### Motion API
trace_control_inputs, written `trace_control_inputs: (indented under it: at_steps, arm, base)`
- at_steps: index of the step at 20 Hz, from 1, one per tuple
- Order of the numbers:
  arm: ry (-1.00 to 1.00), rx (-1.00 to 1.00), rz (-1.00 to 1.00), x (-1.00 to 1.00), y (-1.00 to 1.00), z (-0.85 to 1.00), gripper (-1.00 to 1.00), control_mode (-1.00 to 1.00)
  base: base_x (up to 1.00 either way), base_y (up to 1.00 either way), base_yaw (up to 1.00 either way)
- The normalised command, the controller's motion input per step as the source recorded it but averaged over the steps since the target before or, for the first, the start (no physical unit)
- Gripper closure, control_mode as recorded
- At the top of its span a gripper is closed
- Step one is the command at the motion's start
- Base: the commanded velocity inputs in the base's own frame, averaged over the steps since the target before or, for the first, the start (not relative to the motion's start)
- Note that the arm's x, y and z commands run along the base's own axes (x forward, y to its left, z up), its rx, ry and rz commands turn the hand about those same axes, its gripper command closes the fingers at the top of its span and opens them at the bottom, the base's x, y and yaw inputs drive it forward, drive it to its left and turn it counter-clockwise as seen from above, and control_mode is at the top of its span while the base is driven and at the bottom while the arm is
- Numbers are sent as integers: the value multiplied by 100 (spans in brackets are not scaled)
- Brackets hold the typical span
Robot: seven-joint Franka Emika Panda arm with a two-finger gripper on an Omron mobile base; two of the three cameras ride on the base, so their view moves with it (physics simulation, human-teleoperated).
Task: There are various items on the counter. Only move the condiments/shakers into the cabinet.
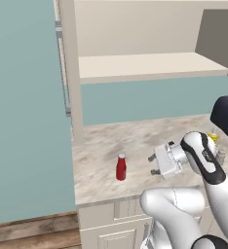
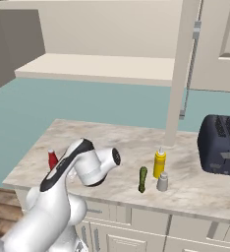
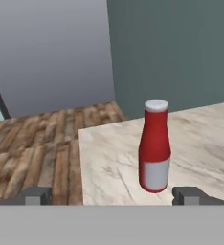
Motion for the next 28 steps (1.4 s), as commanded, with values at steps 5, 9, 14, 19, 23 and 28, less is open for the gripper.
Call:
trace_control_inputs:
  at_steps: [5,9,14,19,23,28]
  arm:
    - [15,6,1,38,0,-4,-100,-100]
    - [15,8,5,26,9,-16,-100,-100]
    - [11,5,6,24,18,-22,-100,-100]
    - [2,1,5,11,31,-12,-100,-100]
    - [0,0,1,0,29,0,-100,-100]
    - [0,0,0,3,28,0,-100,-100]
  base:
    - [0,0,0]
    - [0,0,0]
    - [0,0,0]
    - [0,0,0]
    - [0,0,0]
    - [0,0,0]
